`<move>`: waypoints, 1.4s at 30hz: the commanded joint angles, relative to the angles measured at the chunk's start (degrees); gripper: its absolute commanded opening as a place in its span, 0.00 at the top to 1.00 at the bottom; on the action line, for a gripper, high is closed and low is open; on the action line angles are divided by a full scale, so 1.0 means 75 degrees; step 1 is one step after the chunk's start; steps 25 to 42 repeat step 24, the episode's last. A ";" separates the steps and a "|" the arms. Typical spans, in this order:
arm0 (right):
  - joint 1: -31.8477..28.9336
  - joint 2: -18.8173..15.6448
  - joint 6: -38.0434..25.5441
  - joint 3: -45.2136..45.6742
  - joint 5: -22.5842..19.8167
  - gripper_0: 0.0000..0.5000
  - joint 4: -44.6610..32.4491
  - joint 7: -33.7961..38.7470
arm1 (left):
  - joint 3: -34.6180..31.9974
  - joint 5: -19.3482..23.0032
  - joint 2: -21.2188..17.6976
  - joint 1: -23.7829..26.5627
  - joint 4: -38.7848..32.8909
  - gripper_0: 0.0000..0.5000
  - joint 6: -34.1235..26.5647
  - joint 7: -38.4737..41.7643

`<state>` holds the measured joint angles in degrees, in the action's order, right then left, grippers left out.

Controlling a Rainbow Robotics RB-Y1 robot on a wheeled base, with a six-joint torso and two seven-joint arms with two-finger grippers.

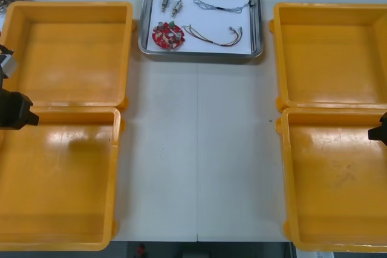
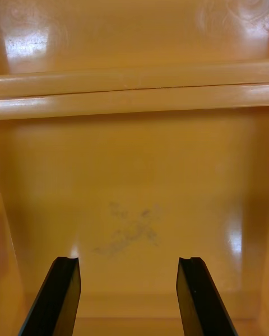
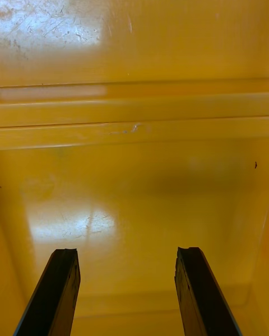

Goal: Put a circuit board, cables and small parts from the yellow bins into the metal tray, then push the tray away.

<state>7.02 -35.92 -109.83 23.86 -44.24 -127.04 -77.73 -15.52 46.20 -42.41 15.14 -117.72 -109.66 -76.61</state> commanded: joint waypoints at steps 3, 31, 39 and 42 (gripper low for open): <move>-0.0116 -0.0273 -0.0022 -0.0017 -0.0066 0.00 -0.0054 0.0250 | -0.0227 0.0063 -0.0310 -0.0097 -0.0230 0.00 -0.0046 -0.0168; -0.0116 -0.0273 -0.0022 -0.0017 -0.0066 0.00 -0.0054 0.0250 | -0.0227 0.0063 -0.0310 -0.0097 -0.0230 0.00 -0.0046 -0.0168; -0.0116 -0.0273 -0.0022 -0.0017 -0.0066 0.00 -0.0054 0.0250 | -0.0227 0.0063 -0.0310 -0.0097 -0.0230 0.00 -0.0046 -0.0168; -0.0116 -0.0273 -0.0022 -0.0017 -0.0066 0.00 -0.0054 0.0250 | -0.0227 0.0063 -0.0310 -0.0097 -0.0230 0.00 -0.0046 -0.0168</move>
